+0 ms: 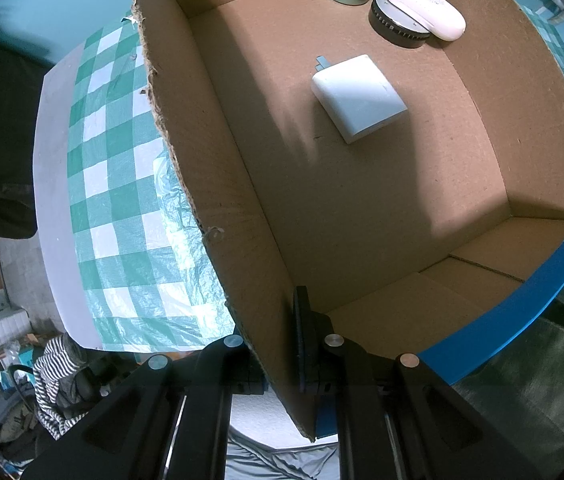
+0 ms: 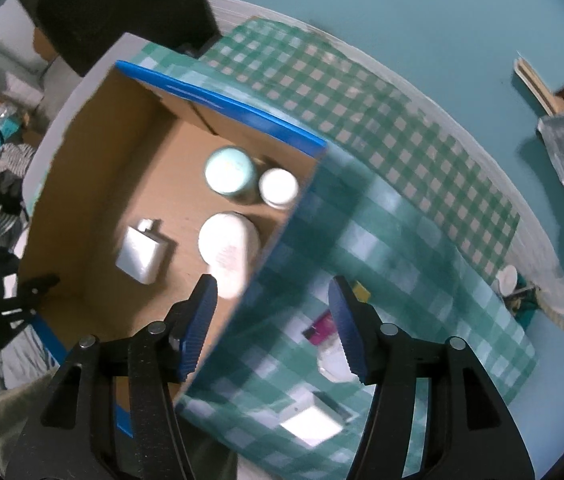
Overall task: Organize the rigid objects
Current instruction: 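Move the right gripper to the gold-pink SANY battery and grasp it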
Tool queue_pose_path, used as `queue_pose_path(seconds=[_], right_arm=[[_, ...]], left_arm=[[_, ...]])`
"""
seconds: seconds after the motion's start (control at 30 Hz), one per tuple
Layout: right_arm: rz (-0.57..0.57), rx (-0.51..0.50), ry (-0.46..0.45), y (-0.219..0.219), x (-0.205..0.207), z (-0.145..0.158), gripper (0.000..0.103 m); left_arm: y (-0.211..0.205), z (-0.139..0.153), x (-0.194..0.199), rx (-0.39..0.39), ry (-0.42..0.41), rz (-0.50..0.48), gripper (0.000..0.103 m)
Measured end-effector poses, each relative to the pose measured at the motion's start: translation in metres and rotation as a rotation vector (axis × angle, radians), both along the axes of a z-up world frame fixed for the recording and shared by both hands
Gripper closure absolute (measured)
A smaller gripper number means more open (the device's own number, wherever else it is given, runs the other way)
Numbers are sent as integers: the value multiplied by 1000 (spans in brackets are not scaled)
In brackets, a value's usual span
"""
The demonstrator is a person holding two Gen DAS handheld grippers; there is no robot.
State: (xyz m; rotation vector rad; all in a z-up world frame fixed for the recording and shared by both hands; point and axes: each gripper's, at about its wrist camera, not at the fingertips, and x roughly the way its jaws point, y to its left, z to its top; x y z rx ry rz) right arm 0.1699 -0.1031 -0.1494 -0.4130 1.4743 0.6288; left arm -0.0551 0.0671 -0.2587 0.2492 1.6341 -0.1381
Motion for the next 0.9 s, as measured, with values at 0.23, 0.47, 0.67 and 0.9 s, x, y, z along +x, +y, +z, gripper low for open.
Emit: queue_pose_path(seconds=[0.23,0.47,0.67,0.9], right_arm=[[-84,-47,33,-34,12,-19,44],[-262,-37,149,-68,27,-59,44],[-369,-38,213,-78,34,-88,44],[-407,-60,224,-75,33,-105,44]], left_arm=[[1,0,-1,1,1,-1,94],[1,0,-1,2,1,0,94],[1,0,-1,3,1,0,94],[2,1,-2,2,0,4,94]])
